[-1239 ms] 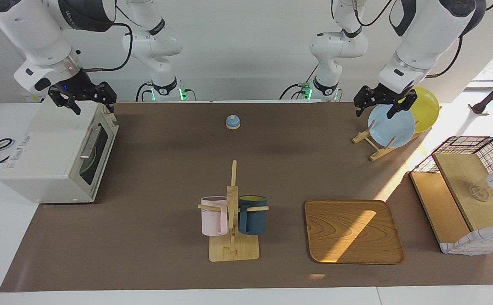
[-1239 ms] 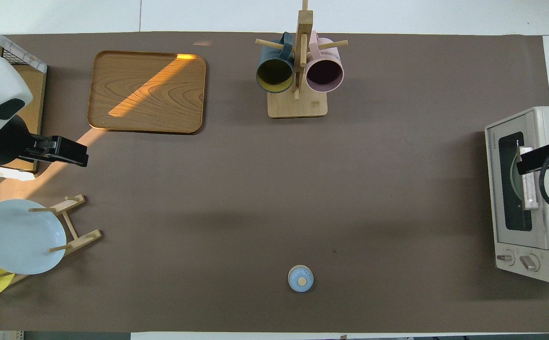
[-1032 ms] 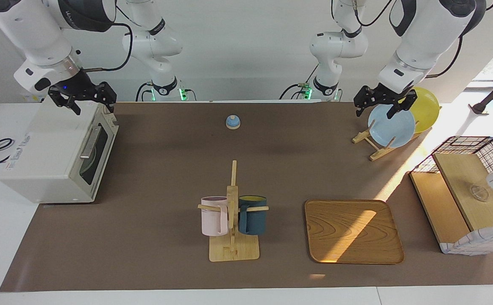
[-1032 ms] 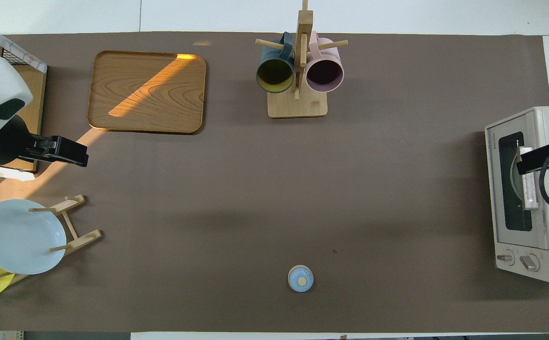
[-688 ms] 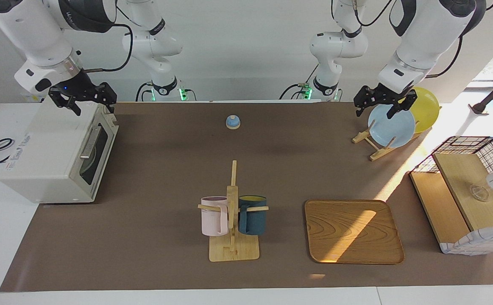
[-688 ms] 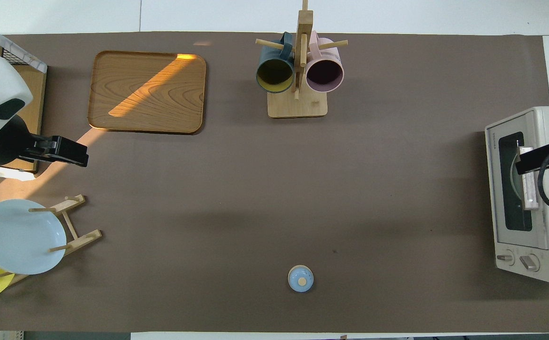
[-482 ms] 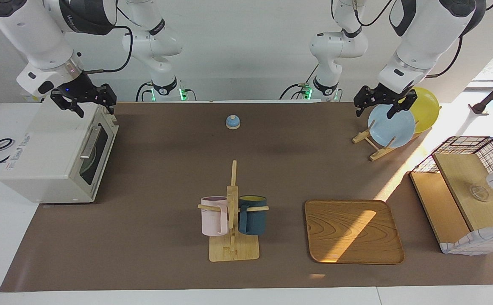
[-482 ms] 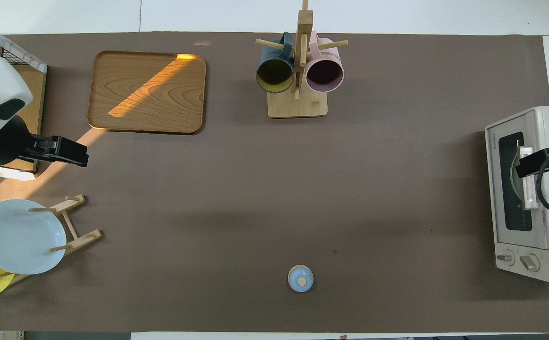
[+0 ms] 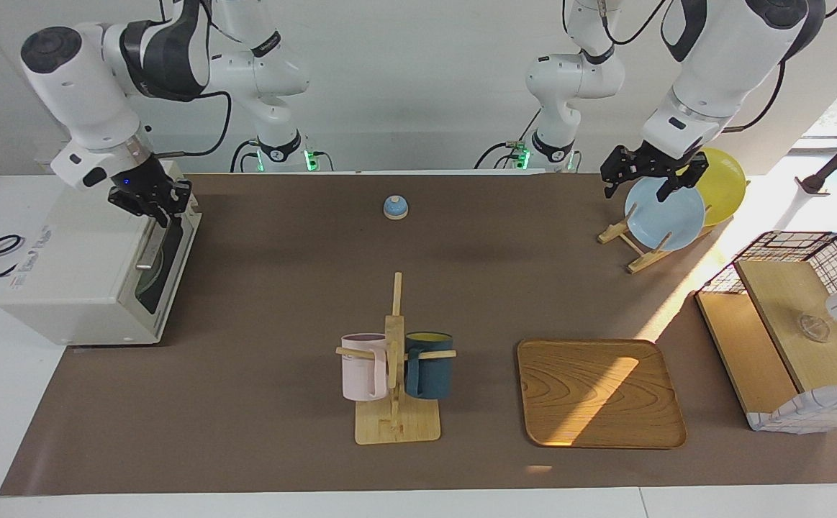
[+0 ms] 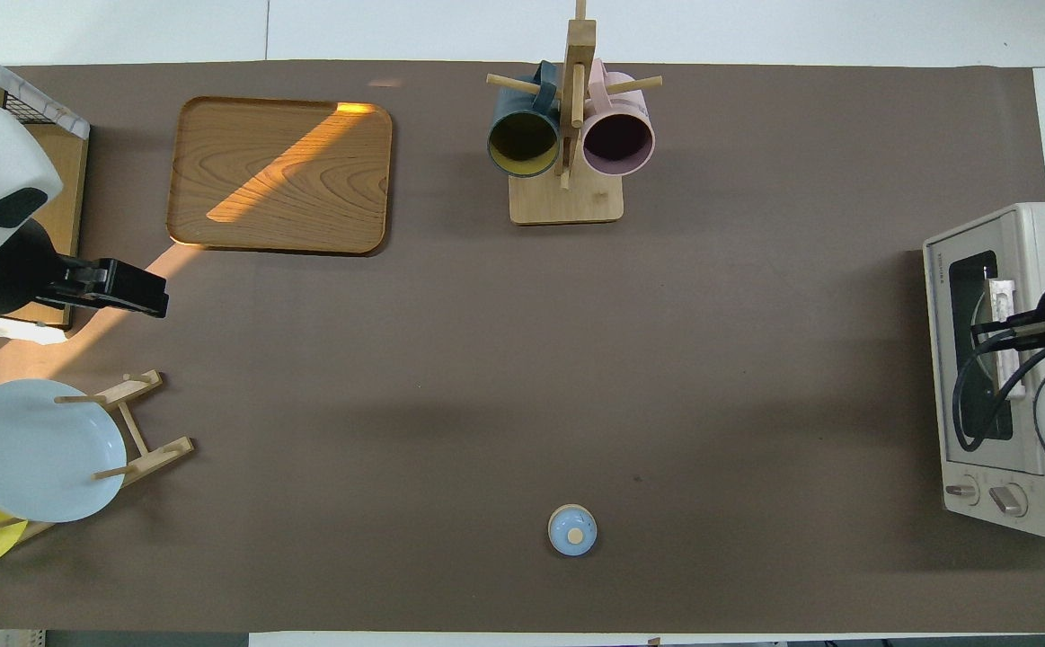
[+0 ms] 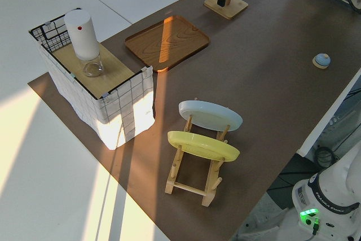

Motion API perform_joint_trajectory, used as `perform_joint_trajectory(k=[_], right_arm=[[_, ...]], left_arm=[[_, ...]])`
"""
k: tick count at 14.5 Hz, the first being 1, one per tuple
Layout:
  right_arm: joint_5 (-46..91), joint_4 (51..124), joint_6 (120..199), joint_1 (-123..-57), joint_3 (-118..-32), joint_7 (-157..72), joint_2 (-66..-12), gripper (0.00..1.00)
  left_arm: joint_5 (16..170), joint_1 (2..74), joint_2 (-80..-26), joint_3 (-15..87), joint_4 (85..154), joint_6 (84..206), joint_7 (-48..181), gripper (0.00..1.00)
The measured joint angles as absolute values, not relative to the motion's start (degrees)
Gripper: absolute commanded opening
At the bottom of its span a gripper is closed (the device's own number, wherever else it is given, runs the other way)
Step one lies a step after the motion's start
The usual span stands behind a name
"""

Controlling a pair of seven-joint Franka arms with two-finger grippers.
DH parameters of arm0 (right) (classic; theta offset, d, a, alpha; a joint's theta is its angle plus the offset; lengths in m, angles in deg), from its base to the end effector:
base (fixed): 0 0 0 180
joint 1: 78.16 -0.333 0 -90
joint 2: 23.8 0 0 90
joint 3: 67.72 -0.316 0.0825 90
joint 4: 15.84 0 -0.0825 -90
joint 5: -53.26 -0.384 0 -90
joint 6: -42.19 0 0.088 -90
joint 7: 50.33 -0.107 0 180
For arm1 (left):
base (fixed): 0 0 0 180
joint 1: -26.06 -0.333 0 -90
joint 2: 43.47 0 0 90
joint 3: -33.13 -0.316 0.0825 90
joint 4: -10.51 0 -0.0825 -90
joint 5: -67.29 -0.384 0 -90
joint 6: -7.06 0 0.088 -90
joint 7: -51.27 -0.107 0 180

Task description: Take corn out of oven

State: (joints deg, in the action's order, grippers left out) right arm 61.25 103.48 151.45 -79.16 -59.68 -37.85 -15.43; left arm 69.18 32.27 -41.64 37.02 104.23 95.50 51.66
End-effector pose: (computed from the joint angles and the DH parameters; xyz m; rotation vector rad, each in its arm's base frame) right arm 0.5037 -0.0747 0.4875 3.0289 0.2197 -0.0739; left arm 0.5312 -0.0989 0.6092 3.1037 -0.2633 -0.0979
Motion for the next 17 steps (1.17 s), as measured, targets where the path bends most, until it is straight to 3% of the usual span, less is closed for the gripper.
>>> perform_joint_trajectory(k=[17], right_arm=[[71.88,104.59,152.37,-79.03,-59.77,-31.61,-16.88,0.00]], left_arm=[[69.18,32.27,-41.64,37.02,104.23,95.50,51.66,1.00]])
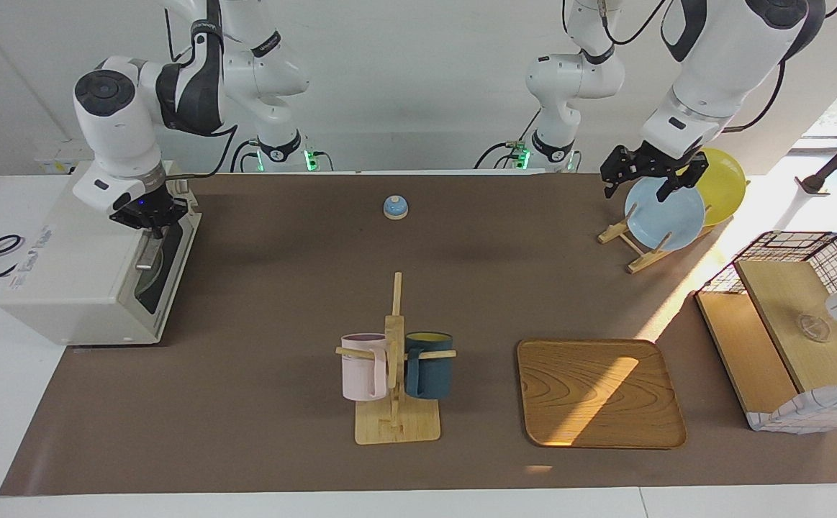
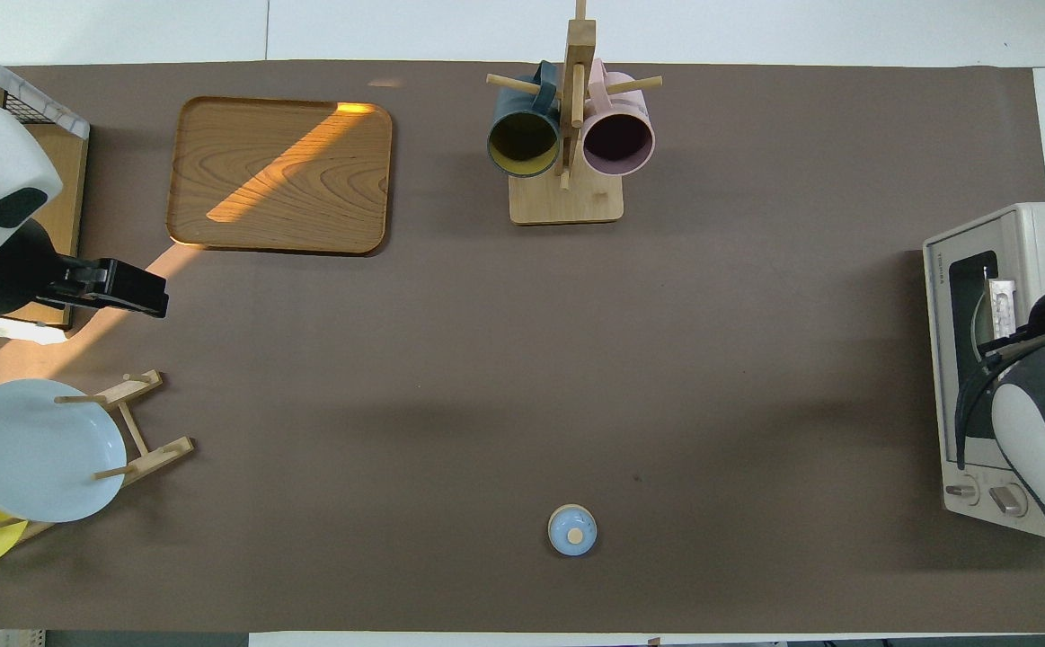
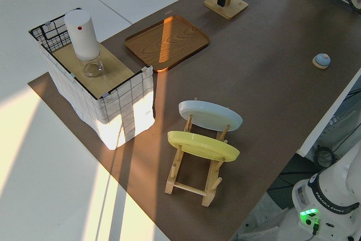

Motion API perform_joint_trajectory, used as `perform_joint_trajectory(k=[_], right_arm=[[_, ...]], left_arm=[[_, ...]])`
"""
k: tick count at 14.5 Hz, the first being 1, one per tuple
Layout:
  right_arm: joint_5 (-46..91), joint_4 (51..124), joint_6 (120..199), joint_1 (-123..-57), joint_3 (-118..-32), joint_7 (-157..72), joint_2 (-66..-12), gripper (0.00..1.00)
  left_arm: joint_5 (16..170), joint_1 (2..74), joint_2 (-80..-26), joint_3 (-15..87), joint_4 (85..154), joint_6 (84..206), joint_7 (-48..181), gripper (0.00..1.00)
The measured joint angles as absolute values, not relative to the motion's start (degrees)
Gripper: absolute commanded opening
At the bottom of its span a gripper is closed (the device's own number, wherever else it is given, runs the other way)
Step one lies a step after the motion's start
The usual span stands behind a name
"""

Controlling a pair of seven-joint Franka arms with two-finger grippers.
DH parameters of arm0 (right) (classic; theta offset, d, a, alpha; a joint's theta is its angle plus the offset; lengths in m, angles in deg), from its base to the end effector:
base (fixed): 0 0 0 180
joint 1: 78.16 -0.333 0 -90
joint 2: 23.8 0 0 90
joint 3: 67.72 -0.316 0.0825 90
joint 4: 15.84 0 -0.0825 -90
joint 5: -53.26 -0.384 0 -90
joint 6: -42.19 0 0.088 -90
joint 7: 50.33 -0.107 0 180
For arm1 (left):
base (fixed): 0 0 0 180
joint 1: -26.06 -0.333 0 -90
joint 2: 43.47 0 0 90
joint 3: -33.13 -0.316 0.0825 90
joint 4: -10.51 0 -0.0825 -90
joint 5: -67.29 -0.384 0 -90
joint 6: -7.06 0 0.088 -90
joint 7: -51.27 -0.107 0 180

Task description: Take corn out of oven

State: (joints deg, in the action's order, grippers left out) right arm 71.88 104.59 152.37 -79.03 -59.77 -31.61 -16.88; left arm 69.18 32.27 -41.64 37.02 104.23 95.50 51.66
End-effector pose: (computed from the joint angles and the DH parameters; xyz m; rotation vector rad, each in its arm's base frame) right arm 0.5053 -0.0871 0.4696 2.8335 0.4668 -0.1731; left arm 0.5312 -0.0989 0.6092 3.1037 -0.2633 -0.0979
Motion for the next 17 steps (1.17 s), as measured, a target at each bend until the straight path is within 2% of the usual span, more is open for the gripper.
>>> perform_joint_trajectory(k=[6,13,17], right_arm=[[72.08,104.60,152.39,-79.02,-59.81,-30.69,-17.16,0.00],[63.46,104.69,152.68,-79.86,-60.52,-33.42,-17.94,0.00],[56.94,107.90,158.54,-82.68,-61.40,-37.67,-20.87,0.00]], left_arm=[[69.18,32.27,-41.64,37.02,104.23,95.50,51.66,1.00],[69.18,32.27,-41.64,37.02,104.23,95.50,51.66,1.00],[69.18,32.27,-41.64,37.02,104.23,95.50,51.66,1.00]])
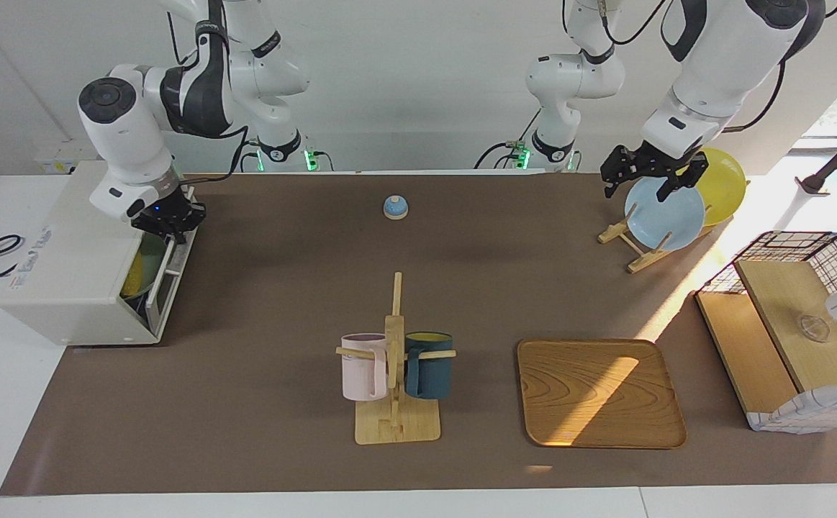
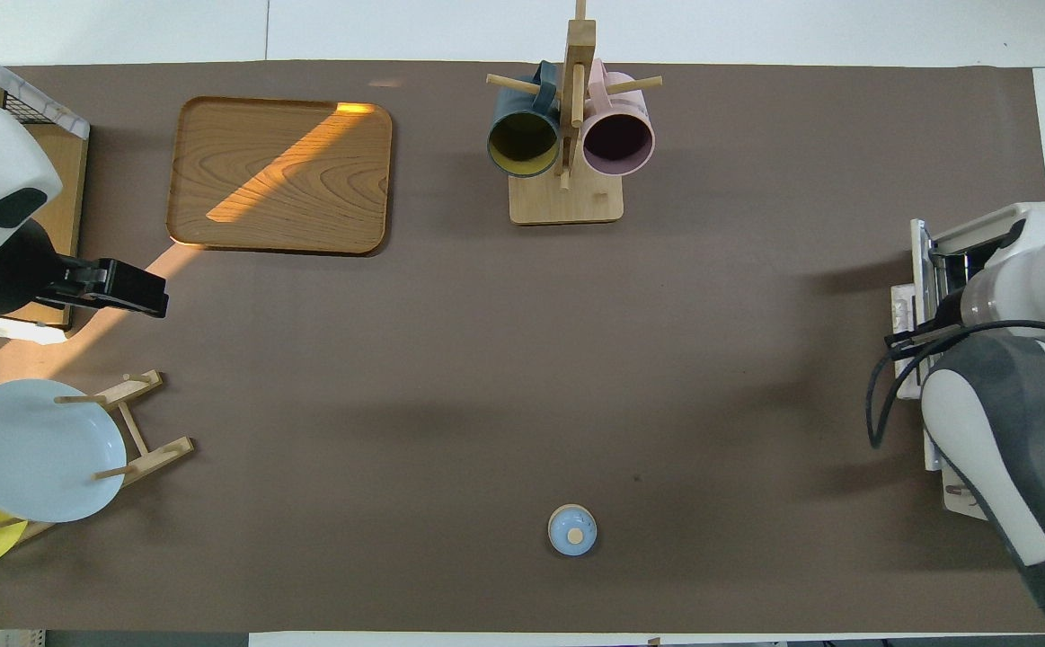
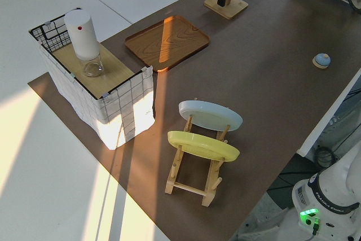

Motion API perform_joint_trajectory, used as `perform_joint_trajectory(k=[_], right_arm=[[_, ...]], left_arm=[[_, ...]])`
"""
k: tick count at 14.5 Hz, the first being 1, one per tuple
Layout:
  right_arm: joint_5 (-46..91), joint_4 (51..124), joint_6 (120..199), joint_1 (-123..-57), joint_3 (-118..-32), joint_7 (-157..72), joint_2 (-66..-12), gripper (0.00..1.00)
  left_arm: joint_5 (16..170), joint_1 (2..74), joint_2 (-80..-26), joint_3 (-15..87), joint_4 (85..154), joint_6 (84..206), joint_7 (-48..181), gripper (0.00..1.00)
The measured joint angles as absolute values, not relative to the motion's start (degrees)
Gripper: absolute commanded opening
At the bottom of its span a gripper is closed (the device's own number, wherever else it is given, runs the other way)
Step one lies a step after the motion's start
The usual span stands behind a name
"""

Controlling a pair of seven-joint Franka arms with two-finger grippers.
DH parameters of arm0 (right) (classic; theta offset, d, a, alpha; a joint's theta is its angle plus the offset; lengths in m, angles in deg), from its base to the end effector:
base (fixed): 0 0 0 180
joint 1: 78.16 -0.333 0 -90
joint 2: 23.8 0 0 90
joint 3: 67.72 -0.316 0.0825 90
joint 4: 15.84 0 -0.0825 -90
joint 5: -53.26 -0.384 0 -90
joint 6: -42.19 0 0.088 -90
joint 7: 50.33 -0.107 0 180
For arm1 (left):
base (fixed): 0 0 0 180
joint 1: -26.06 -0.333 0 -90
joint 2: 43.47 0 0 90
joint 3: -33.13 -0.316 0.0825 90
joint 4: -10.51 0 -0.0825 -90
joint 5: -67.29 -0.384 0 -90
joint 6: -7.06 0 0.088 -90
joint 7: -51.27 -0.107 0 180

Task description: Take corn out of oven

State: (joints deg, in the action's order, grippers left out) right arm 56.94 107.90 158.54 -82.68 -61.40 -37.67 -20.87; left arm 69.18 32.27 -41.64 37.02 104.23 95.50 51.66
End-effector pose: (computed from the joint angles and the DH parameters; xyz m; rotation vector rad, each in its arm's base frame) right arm 0.5174 -0.0203 0.4134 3.0795 0.3412 -0.1299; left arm 0.5312 -0.0989 0.6092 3.1037 -0.2633 -0.0979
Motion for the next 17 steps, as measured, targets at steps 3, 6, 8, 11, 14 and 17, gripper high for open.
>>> perform_joint_trajectory(k=[3,6,8,11,14,17], right_arm=[[55.07,111.11,166.25,-84.76,-61.64,-40.17,-24.77,0.00],[54.38,112.86,171.01,-85.41,-61.72,-41.90,-27.71,0.00],[53.06,114.37,174.42,-85.36,-61.67,-41.90,-28.84,0.00],[50.96,114.86,176.06,-85.32,-61.35,-41.90,-29.88,0.00],[47.19,114.63,176.06,-85.81,-61.13,-41.90,-29.81,0.00],[45.50,112.74,174.00,-88.86,-61.06,-44.04,-29.68,0.00]], left_arm=[[69.18,32.27,-41.64,37.02,104.23,95.50,51.66,1.00],[69.18,32.27,-41.64,37.02,104.23,95.50,51.66,1.00],[69.18,32.27,-41.64,37.02,104.23,95.50,51.66,1.00],[69.18,32.27,-41.64,37.02,104.23,95.50,51.66,1.00],[69.18,32.27,-41.64,37.02,104.23,95.50,51.66,1.00],[69.18,32.27,-41.64,37.02,104.23,95.50,51.66,1.00]])
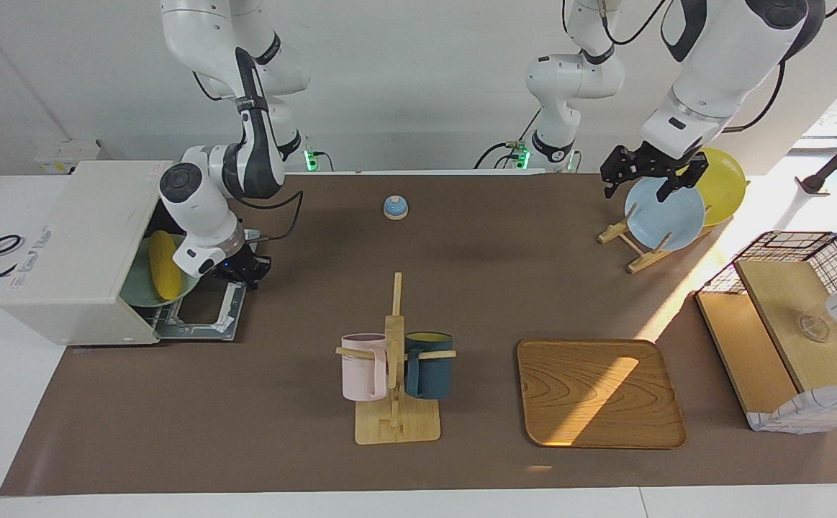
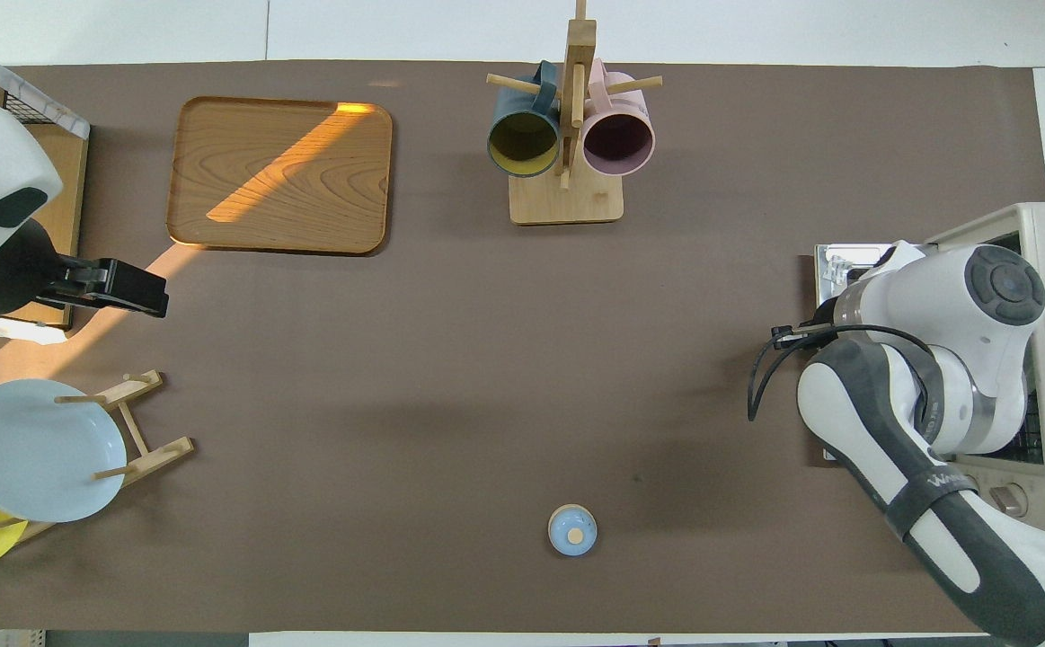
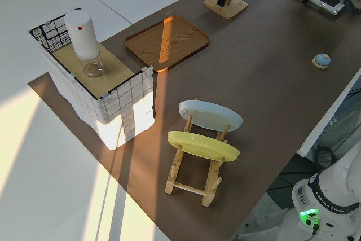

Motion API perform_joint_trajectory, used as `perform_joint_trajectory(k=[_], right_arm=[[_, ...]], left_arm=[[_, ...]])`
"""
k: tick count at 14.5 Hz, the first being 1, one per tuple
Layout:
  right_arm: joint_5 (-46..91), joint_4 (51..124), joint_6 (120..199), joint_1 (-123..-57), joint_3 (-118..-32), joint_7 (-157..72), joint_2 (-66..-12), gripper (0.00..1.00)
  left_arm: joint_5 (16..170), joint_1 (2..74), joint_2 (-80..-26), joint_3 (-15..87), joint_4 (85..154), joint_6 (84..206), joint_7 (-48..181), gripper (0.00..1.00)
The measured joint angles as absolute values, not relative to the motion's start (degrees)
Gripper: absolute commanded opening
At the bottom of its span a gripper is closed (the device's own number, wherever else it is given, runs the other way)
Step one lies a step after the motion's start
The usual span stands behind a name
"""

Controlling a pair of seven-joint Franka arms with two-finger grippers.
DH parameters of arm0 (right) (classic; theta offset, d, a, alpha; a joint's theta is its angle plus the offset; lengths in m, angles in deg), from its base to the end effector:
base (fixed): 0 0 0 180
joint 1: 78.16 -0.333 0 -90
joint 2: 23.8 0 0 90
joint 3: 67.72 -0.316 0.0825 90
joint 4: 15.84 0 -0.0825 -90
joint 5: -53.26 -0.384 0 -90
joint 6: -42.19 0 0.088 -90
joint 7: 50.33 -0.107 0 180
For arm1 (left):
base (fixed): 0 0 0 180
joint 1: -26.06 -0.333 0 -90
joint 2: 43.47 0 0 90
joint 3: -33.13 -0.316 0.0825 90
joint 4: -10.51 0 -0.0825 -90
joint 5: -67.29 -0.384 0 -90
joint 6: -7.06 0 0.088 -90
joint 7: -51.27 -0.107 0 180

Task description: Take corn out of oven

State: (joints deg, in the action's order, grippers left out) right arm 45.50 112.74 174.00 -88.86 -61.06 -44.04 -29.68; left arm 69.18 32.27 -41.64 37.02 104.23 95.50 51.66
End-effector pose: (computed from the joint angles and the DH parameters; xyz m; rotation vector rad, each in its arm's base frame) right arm 0.5279 0.0403 0.3183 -3.0501 -0.1343 0.0660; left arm 0.5312 -0.0989 0.6092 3.1037 -0.2633 -0.0979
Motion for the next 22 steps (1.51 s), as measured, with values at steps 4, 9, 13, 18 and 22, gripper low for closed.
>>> perform_joint_trajectory(k=[4,9,13,18,22], right_arm=[[51.63,103.88,158.70,-89.27,-60.19,-46.54,-28.26,0.25],[57.43,102.28,152.96,-83.17,-59.62,-45.68,-25.40,0.33],[57.62,105.80,157.25,-80.52,-59.57,-40.20,-25.37,0.33],[59.31,109.35,161.69,-80.05,-59.58,-37.25,-25.09,0.00],[61.55,109.73,162.29,-80.69,-60.01,-36.79,-24.70,0.00]], left_arm=[[69.18,32.27,-41.64,37.02,104.23,95.50,51.66,1.00],[69.18,32.27,-41.64,37.02,104.23,95.50,51.66,1.00],[69.18,32.27,-41.64,37.02,104.23,95.50,51.66,1.00],[69.18,32.27,-41.64,37.02,104.23,95.50,51.66,1.00],[69.18,32.27,-41.64,37.02,104.23,95.50,51.66,1.00]])
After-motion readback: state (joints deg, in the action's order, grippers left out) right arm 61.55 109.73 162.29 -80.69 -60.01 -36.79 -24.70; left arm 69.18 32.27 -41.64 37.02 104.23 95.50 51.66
